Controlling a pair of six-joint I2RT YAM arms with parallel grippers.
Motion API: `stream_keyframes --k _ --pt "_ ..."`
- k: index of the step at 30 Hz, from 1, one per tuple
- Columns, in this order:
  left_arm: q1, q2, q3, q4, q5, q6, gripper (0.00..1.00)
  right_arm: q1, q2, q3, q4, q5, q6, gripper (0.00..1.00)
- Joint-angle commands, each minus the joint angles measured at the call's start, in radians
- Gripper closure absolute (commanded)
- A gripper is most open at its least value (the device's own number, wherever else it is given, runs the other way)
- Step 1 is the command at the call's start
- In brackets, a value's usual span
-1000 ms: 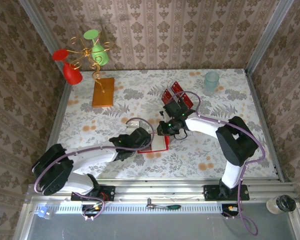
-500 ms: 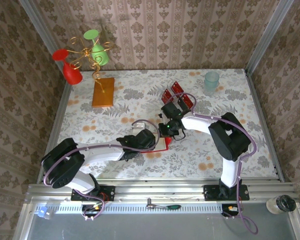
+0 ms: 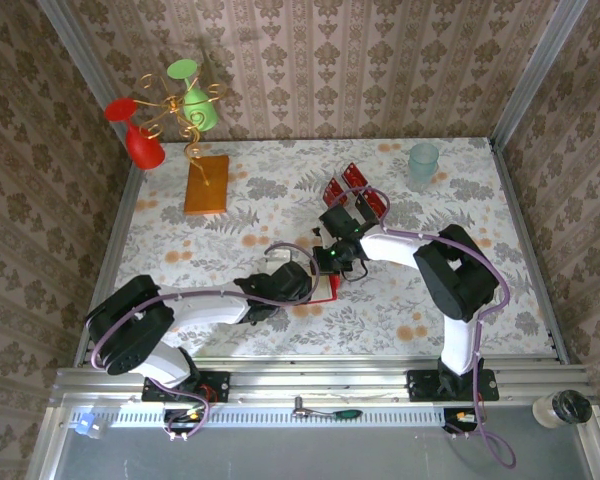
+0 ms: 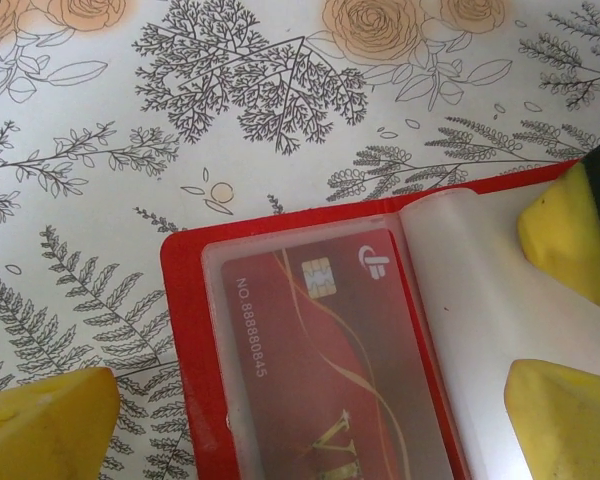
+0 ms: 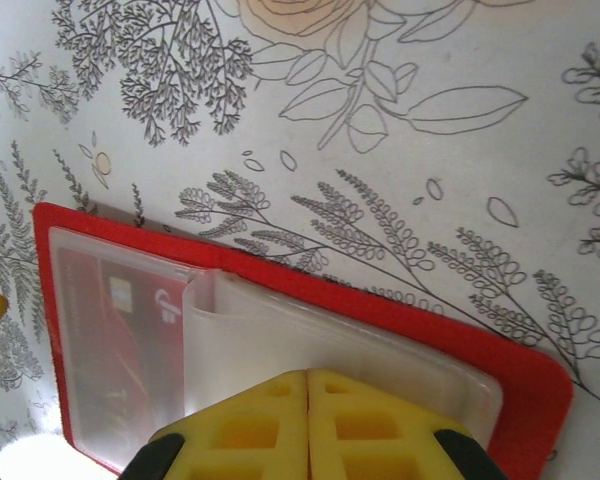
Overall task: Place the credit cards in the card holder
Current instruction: Turn over the card slot at the card holder.
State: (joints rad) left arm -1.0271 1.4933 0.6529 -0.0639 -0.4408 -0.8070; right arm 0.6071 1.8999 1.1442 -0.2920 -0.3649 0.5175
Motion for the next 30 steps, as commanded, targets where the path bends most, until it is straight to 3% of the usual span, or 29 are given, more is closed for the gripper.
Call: stream_keyframes --k 1,8,20,30 --pt "-0.007 0.012 -0.021 0.017 0.007 0.019 0.00 0.008 0.021 -0.011 0.010 -0.025 0.021 0.91" --pt "-0.008 0.043 -0.024 0.015 -0.001 0.011 0.00 0.010 0.021 -0.017 0.023 -0.029 0.030 0.91" --pt "-0.032 -0.034 -0.021 0.044 -0.029 0.038 0.00 0.013 0.016 -0.032 0.031 -0.029 0.034 0.91" --pt "-0.036 0.036 -0.019 0.044 -0.022 0.034 0.00 0.014 0.014 -0.037 0.039 -0.031 0.040 0.91"
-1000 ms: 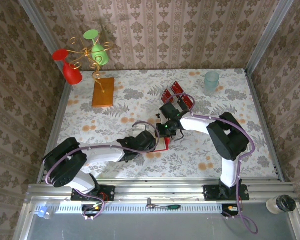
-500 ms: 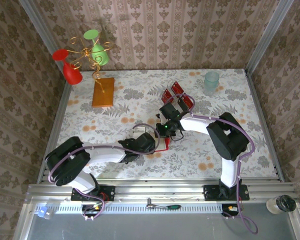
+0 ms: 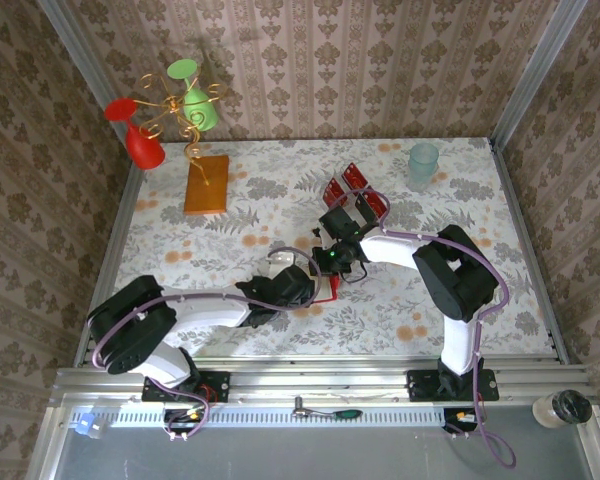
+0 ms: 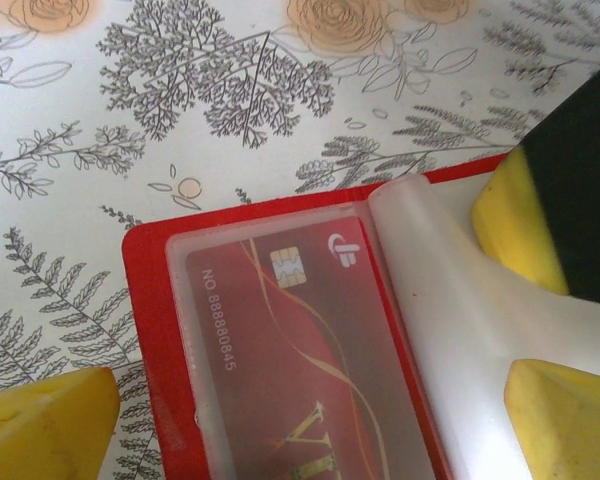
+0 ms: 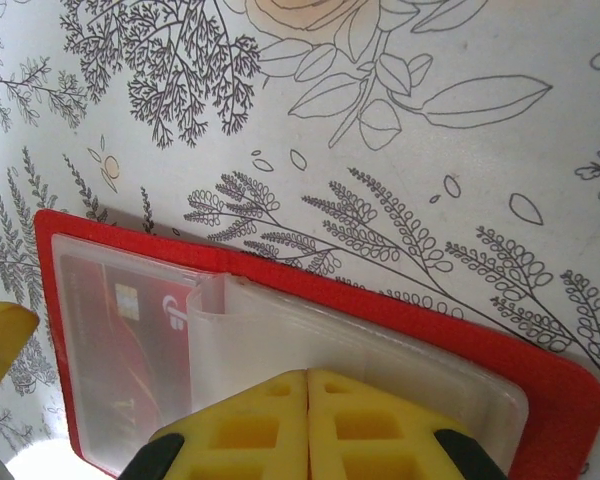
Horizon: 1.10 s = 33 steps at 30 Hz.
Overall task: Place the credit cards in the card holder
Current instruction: Turn over the card slot at the card holder.
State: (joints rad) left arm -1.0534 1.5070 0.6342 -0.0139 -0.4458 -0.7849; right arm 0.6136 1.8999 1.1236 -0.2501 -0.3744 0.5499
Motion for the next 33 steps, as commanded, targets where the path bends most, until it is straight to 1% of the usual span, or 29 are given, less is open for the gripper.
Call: stream_keyframes --k 1,7,9,14,22,28,33 --pt "-0.010 0.028 -0.004 -0.010 -0.022 0.008 0.00 0.008 0.013 -0.016 -0.001 -0.021 0.008 0.91" --pt "-0.013 0.022 -0.035 -0.022 -0.045 -0.024 0.05 0.003 -0.007 -0.008 -0.008 -0.022 0.009 0.90" --pt "-0.013 0.015 -0.043 -0.020 -0.050 -0.029 0.07 -0.004 -0.028 -0.009 -0.009 -0.019 0.013 0.86" --pt "-0.015 0.016 -0.051 -0.015 -0.053 -0.032 0.09 -0.023 -0.082 -0.032 0.001 -0.011 0.028 0.73" --pt "-0.016 0.006 -0.067 -0.003 -0.059 -0.038 0.10 -0.028 -0.078 -0.077 0.050 -0.016 0.065 0.61" --pt "-0.016 0.003 -0.070 0.000 -0.058 -0.034 0.10 -0.026 -0.043 -0.076 0.083 -0.051 0.082 0.60" --pt "-0.016 0.002 -0.073 0.004 -0.057 -0.034 0.10 -0.025 -0.042 -0.068 0.090 -0.075 0.080 0.63"
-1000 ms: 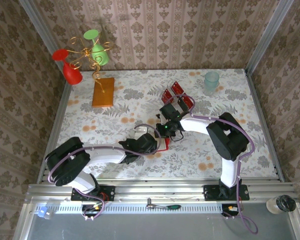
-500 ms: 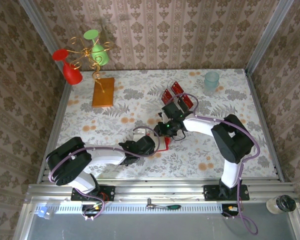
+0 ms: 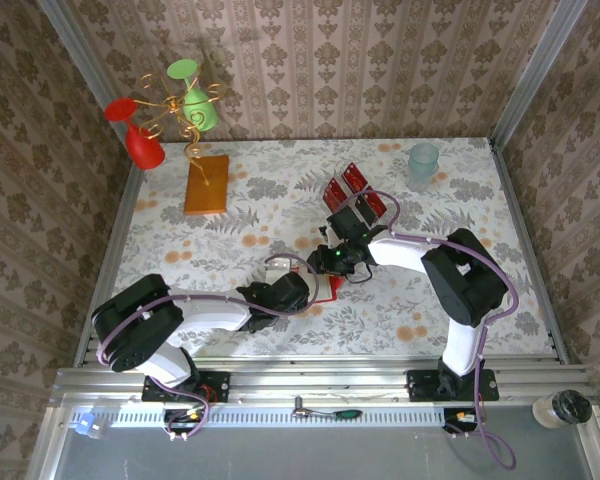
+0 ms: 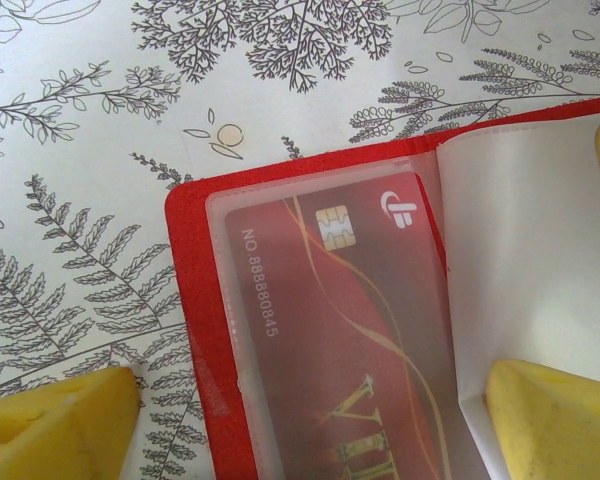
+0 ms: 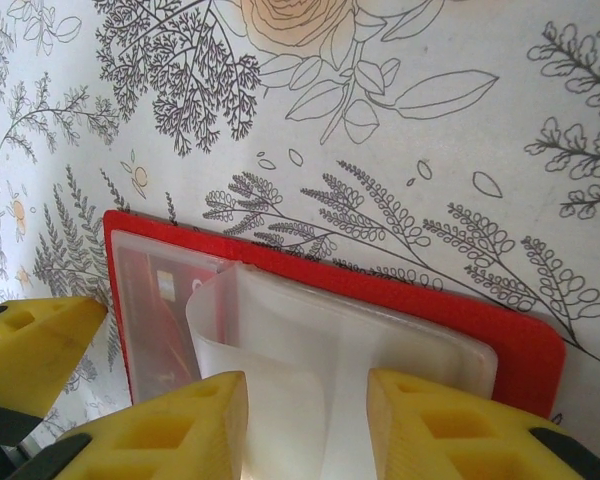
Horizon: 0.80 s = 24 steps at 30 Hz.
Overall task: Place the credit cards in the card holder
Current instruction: Turn over the card slot at the card holder.
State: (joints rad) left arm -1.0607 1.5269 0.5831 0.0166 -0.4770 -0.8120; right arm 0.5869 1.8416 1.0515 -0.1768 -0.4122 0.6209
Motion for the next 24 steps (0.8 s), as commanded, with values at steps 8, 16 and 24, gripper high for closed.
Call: stream_keyframes --k 8,16,24 --pt "-0.008 -0.037 -0.020 -0.030 -0.029 0.001 0.08 0.022 0.026 0.045 0.010 -0.097 0.005 0.64" --pt "0.027 -0.200 -0.029 -0.128 -0.052 0.025 0.01 0.070 -0.035 0.053 0.003 -0.095 0.033 0.61" --pt "0.122 -0.455 -0.118 -0.196 -0.029 0.028 0.00 0.136 -0.017 0.095 -0.013 -0.066 0.051 0.54"
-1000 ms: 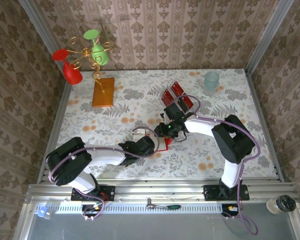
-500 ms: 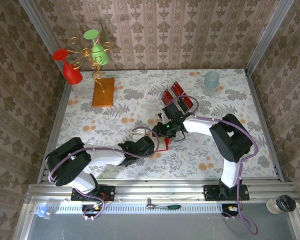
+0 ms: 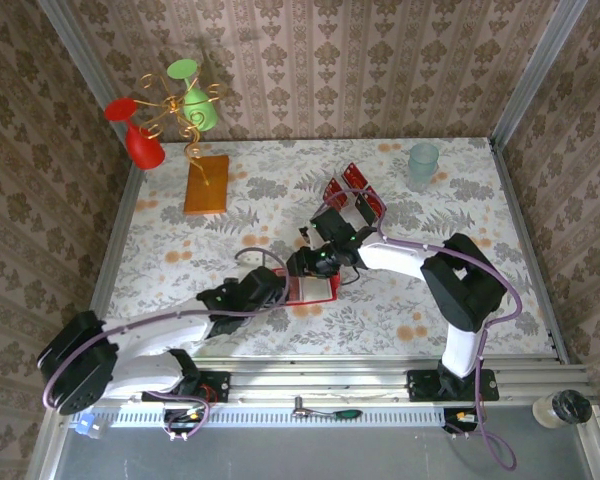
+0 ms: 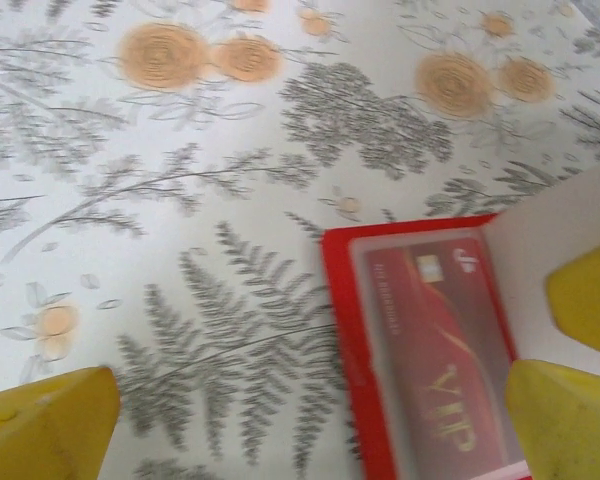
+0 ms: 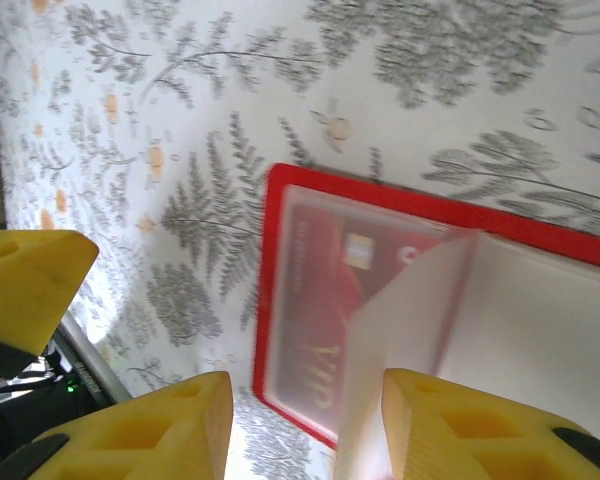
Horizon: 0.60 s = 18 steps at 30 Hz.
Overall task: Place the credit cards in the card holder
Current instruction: Turn over the card slot at the card holder.
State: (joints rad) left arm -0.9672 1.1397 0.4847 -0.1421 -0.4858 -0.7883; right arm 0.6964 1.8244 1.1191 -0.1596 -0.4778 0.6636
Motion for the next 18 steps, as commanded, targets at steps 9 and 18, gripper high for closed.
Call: stream_keyframes --k 9,18 --pt "0.083 -0.243 -0.094 -0.103 -0.004 -0.013 0.00 0.074 0.128 0.114 0.006 0.000 0.047 0.53" --pt "0.093 -0.263 -0.117 -0.107 0.005 -0.022 0.00 0.079 0.195 0.115 0.062 -0.015 0.080 0.53"
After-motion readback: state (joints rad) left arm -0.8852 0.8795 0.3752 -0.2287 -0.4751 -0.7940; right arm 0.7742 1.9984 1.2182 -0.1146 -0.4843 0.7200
